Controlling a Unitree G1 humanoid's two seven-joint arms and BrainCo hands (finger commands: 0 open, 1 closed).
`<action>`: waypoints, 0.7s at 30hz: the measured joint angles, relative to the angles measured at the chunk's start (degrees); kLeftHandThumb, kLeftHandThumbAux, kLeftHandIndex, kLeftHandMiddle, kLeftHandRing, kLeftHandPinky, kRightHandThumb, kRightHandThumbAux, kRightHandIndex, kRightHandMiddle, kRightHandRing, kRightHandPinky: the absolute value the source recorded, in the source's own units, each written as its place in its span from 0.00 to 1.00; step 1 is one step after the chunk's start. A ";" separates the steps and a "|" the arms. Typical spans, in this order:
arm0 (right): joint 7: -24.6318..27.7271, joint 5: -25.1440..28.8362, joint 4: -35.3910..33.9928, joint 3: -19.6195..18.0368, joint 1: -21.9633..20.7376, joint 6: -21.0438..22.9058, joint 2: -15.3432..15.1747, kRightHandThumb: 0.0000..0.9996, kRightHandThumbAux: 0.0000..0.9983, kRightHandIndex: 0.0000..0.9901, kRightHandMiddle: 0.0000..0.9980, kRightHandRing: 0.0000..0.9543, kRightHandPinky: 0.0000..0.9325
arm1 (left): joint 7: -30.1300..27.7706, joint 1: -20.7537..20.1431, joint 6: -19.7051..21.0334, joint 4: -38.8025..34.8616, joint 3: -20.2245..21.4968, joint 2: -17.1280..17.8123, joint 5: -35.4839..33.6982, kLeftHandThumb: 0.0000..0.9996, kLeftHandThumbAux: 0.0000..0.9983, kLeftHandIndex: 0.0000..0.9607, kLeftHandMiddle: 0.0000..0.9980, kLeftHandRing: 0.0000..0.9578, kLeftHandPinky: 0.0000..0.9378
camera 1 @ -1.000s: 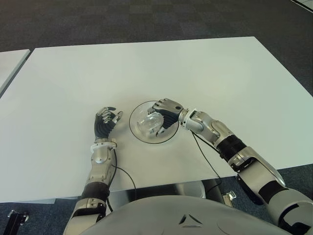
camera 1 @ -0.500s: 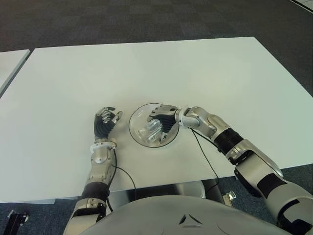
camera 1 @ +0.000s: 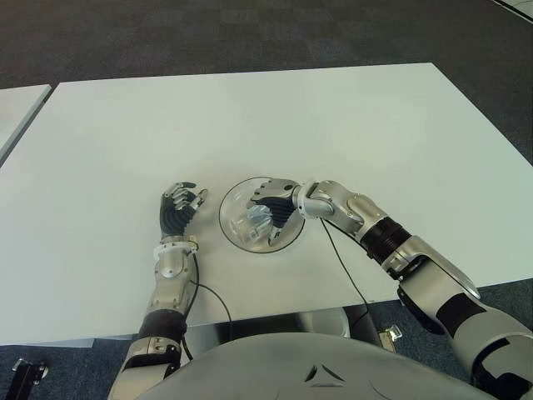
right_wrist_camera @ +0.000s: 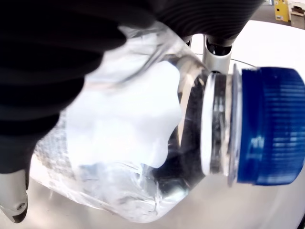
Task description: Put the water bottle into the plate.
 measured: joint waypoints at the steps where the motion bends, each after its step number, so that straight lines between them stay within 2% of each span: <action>1: -0.32 -0.07 0.08 0.08 0.02 -0.02 0.00 0.37 0.60 0.00 0.00 0.00 0.00 | 0.00 0.00 0.03 0.00 0.01 0.00 0.06 0.70 0.72 0.45 0.66 0.70 0.69; 12: -5.14 -1.45 0.61 1.00 0.20 -2.08 -0.84 0.38 0.50 0.00 0.00 0.00 0.00 | 0.00 -0.04 0.17 0.00 0.03 -0.02 0.36 0.70 0.72 0.45 0.67 0.70 0.69; 16: -7.00 -1.69 0.57 0.94 0.70 -2.23 -1.12 0.33 0.44 0.00 0.00 0.00 0.00 | 0.00 -0.04 0.17 -0.01 0.04 -0.03 0.36 0.70 0.72 0.45 0.67 0.70 0.70; 18: -7.93 -1.77 0.55 0.92 1.05 -2.27 -1.23 0.27 0.40 0.00 0.00 0.00 0.00 | 0.00 -0.04 0.17 -0.01 0.05 -0.04 0.36 0.70 0.72 0.45 0.67 0.70 0.69; 21: -11.74 -2.77 1.03 0.92 1.58 -3.34 -1.42 0.21 0.37 0.00 0.00 0.00 0.00 | 0.00 -0.06 0.24 -0.01 0.06 -0.04 0.36 0.70 0.72 0.45 0.67 0.70 0.69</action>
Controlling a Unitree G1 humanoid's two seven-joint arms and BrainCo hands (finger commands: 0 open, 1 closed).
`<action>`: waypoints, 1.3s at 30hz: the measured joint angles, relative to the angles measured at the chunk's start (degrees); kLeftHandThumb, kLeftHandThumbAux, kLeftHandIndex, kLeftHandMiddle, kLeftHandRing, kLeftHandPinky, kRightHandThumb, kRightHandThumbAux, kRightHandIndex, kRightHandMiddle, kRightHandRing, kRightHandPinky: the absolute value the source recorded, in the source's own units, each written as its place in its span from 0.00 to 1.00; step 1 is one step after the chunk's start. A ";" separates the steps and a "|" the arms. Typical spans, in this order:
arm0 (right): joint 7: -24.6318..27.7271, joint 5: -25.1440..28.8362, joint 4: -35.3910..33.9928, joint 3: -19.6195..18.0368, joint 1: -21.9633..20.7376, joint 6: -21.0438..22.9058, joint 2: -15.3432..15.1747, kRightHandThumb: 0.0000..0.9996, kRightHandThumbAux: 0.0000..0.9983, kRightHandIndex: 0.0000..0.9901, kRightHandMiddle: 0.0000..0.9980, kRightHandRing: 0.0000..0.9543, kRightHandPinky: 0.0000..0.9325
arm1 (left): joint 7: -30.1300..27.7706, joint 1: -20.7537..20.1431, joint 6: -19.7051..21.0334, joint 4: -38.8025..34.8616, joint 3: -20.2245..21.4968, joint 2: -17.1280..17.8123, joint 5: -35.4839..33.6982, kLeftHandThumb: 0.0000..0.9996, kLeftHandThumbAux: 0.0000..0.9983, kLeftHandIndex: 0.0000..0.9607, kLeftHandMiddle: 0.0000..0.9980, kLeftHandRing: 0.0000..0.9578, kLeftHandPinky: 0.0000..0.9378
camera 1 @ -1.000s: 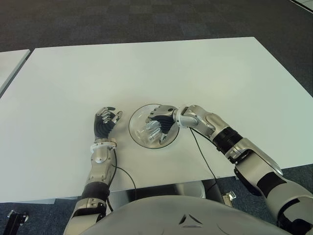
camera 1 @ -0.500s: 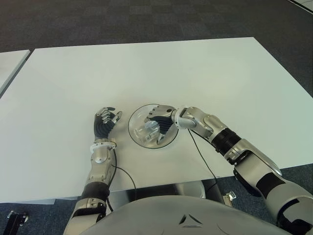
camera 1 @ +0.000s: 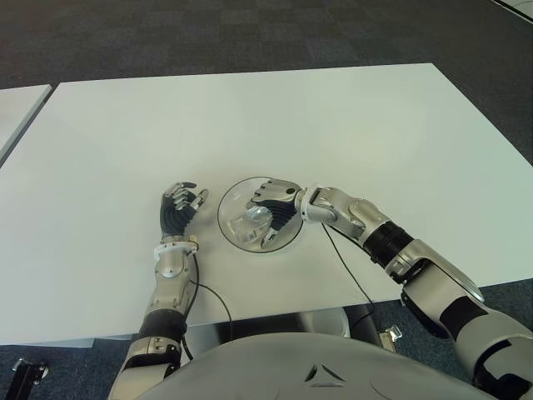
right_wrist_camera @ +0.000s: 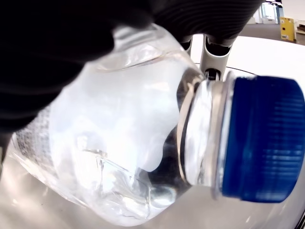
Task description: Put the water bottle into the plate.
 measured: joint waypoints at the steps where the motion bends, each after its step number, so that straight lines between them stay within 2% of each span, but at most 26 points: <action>1: -1.46 -0.36 0.41 0.03 0.16 -0.50 -0.04 0.19 0.36 0.00 0.00 0.00 0.00 | 0.00 -0.01 0.08 -0.01 0.00 0.00 -0.01 0.70 0.72 0.45 0.67 0.70 0.69; 10: -14.20 -3.90 3.75 0.34 0.46 -3.82 -0.02 0.08 0.34 0.00 0.00 0.00 0.00 | 0.00 -0.17 0.26 0.04 0.11 -0.07 -0.02 0.70 0.72 0.45 0.67 0.70 0.68; 15: -23.99 -8.89 4.15 1.14 0.68 -3.79 -0.06 0.06 0.35 0.00 0.00 0.00 0.00 | 0.00 -0.54 0.13 0.35 0.26 -0.06 -0.10 0.70 0.72 0.45 0.68 0.70 0.69; 20: -35.63 -16.23 4.15 2.74 0.70 -0.13 -0.06 0.06 0.35 0.00 0.00 0.00 0.00 | -0.20 -0.81 -0.46 0.71 0.32 -0.07 -0.49 0.70 0.72 0.45 0.68 0.70 0.69; 24: -44.83 -20.61 4.34 3.33 0.94 4.86 0.49 0.08 0.34 0.00 0.00 0.00 0.00 | -0.30 -0.83 -0.50 0.79 0.36 -0.09 -0.71 0.70 0.72 0.45 0.68 0.70 0.70; 30: -53.61 -22.45 5.35 3.31 1.19 10.07 1.80 0.08 0.32 0.00 0.00 0.00 0.00 | -0.30 -0.80 -0.49 0.73 0.37 -0.31 -0.86 0.71 0.72 0.45 0.68 0.70 0.70; 39: -65.31 -22.58 8.36 3.32 1.34 13.48 3.84 0.09 0.27 0.00 0.00 0.00 0.00 | -0.29 -0.38 -0.49 0.14 0.33 -0.42 -0.66 0.70 0.72 0.45 0.69 0.71 0.70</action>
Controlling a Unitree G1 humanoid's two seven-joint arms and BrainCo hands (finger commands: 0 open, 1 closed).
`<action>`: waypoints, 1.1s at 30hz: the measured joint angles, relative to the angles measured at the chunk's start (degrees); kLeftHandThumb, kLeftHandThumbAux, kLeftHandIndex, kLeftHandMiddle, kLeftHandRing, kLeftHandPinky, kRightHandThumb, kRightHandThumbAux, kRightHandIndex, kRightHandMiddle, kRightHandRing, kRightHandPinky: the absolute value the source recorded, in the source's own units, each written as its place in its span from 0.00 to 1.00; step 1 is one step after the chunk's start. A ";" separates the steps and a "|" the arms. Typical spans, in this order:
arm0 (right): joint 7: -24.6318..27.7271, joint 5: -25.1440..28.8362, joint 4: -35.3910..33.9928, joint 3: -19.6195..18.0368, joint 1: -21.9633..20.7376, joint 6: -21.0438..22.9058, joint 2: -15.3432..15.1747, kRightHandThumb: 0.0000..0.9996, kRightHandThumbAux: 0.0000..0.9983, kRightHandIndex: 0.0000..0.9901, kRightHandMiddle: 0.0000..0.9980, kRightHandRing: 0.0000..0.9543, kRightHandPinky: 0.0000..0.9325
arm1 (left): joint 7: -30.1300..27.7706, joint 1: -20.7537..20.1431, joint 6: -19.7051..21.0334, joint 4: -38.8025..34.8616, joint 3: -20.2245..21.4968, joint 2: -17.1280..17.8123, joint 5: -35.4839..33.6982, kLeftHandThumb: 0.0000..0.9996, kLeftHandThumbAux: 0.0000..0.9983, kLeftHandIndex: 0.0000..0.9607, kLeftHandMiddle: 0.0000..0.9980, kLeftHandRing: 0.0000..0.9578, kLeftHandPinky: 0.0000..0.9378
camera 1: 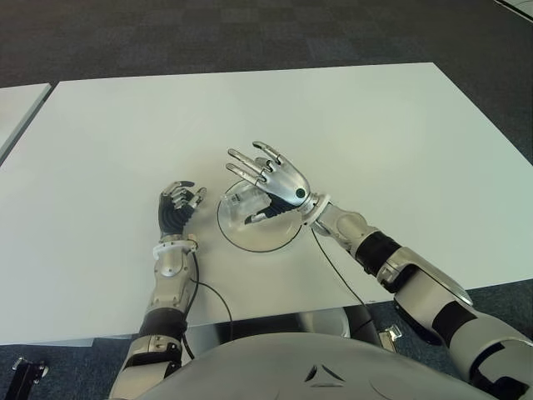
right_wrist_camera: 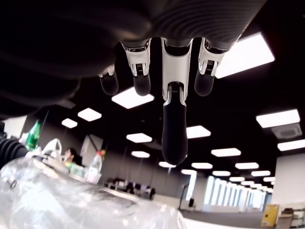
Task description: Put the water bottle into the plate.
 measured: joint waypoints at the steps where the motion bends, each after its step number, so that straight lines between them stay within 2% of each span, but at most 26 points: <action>1: -0.74 0.02 0.28 0.00 0.00 0.17 0.14 0.09 0.27 0.00 0.00 0.00 0.00 | 0.00 0.02 0.00 -0.03 -0.02 0.00 0.14 0.70 0.72 0.45 0.69 0.71 0.70; 6: -3.92 0.13 1.62 0.01 0.00 0.63 0.71 0.10 0.25 0.00 0.00 0.00 0.00 | 0.15 0.18 0.08 -0.25 -0.09 0.00 0.70 0.70 0.72 0.45 0.68 0.71 0.70; 16: -5.92 0.18 2.78 0.01 -0.10 1.22 0.96 0.11 0.24 0.00 0.00 0.00 0.00 | 1.07 0.83 0.59 -1.15 -0.14 -0.20 1.48 0.70 0.72 0.45 0.67 0.70 0.70; 27: -4.11 0.25 1.50 -0.28 -0.12 2.76 0.36 0.08 0.22 0.00 0.00 0.00 0.00 | 1.31 1.38 1.05 -1.99 -0.16 -0.34 1.88 0.70 0.72 0.45 0.69 0.72 0.72; 33: -3.63 0.82 -0.15 -1.68 0.05 3.95 0.09 0.05 0.23 0.00 0.00 0.00 0.00 | 1.31 1.46 1.20 -2.14 -0.15 -0.36 1.87 0.70 0.72 0.45 0.69 0.72 0.70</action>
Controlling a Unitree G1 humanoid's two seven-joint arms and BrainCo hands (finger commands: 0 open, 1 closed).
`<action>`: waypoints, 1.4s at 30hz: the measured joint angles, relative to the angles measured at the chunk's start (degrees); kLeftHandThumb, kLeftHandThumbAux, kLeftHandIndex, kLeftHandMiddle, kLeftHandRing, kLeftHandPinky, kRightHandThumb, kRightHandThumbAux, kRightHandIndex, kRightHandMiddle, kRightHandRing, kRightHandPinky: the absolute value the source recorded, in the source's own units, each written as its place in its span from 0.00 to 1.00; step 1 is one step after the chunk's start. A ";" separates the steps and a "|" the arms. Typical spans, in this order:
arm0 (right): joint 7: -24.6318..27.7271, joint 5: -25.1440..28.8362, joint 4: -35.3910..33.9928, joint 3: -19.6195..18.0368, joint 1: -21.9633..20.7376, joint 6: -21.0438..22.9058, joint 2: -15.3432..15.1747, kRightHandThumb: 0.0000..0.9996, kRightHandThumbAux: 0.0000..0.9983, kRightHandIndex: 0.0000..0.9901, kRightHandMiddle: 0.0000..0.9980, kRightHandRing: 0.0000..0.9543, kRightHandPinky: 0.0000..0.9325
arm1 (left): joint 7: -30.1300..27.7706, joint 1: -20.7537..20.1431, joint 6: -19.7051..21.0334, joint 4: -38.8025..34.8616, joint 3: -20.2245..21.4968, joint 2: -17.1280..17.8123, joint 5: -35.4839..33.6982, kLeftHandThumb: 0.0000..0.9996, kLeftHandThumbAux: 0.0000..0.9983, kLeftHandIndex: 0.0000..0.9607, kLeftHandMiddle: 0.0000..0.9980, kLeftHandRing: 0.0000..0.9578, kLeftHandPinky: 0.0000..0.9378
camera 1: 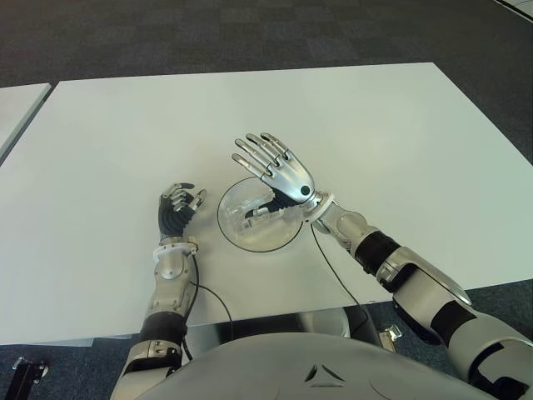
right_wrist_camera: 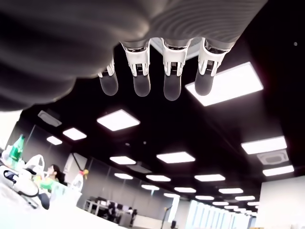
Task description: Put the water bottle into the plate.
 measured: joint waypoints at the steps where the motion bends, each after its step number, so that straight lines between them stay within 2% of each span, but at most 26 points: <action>1: -0.54 0.53 -0.02 -0.47 0.14 0.09 0.14 0.04 0.24 0.00 0.00 0.00 0.00 | 0.00 0.00 0.02 -0.01 0.00 0.00 0.00 0.70 0.72 0.45 0.69 0.72 0.70; 7: -6.51 5.46 1.38 -4.15 0.88 -1.50 2.01 0.01 0.34 0.00 0.00 0.00 0.00 | 0.00 0.07 0.03 -0.09 0.00 -0.01 0.00 0.70 0.72 0.45 0.69 0.72 0.71; 12: -11.18 12.78 6.67 -7.90 0.07 -10.25 3.98 0.00 0.45 0.00 0.00 0.00 0.00 | 0.00 0.14 0.05 -0.23 0.00 -0.10 0.01 0.70 0.72 0.45 0.69 0.71 0.71; 13: -10.28 15.63 7.28 -8.98 0.06 -13.28 4.19 0.00 0.47 0.00 0.00 0.00 0.00 | 0.00 0.15 0.04 -0.47 0.02 -0.11 0.00 0.70 0.72 0.45 0.69 0.71 0.71; 17: -5.11 24.75 8.13 -12.85 0.32 -20.84 4.83 0.00 0.56 0.00 0.00 0.00 0.00 | 0.00 0.23 0.01 -1.03 0.10 -0.13 0.00 0.70 0.72 0.45 0.69 0.71 0.70; 23: 2.18 38.02 10.27 -20.34 1.11 -27.23 6.91 0.01 0.70 0.00 0.00 0.00 0.00 | 0.00 0.34 0.10 -1.72 0.10 -0.26 0.00 0.70 0.72 0.45 0.69 0.72 0.72; 28: 6.16 48.16 11.17 -28.57 2.92 -27.98 10.42 0.00 0.81 0.00 0.00 0.00 0.02 | 0.08 0.82 0.72 -1.66 0.07 -0.53 0.00 0.71 0.72 0.45 0.70 0.72 0.72; 31: 7.90 50.91 11.13 -31.55 4.24 -27.22 11.75 0.00 0.83 0.00 0.01 0.00 0.02 | 0.08 0.97 0.79 -1.67 0.17 -0.56 -0.02 0.71 0.72 0.45 0.70 0.72 0.72; 36: 12.37 53.53 12.07 -35.23 6.17 -27.65 11.70 0.00 0.85 0.01 0.04 0.03 0.05 | 0.08 1.03 0.88 -1.67 0.13 -0.59 -0.05 0.71 0.72 0.45 0.69 0.72 0.71; 42: 22.54 60.70 16.59 -40.88 7.83 -28.03 11.00 0.04 0.83 0.02 0.03 0.03 0.07 | -0.04 1.17 0.61 -1.66 0.11 -0.58 -0.23 0.71 0.72 0.45 0.69 0.72 0.72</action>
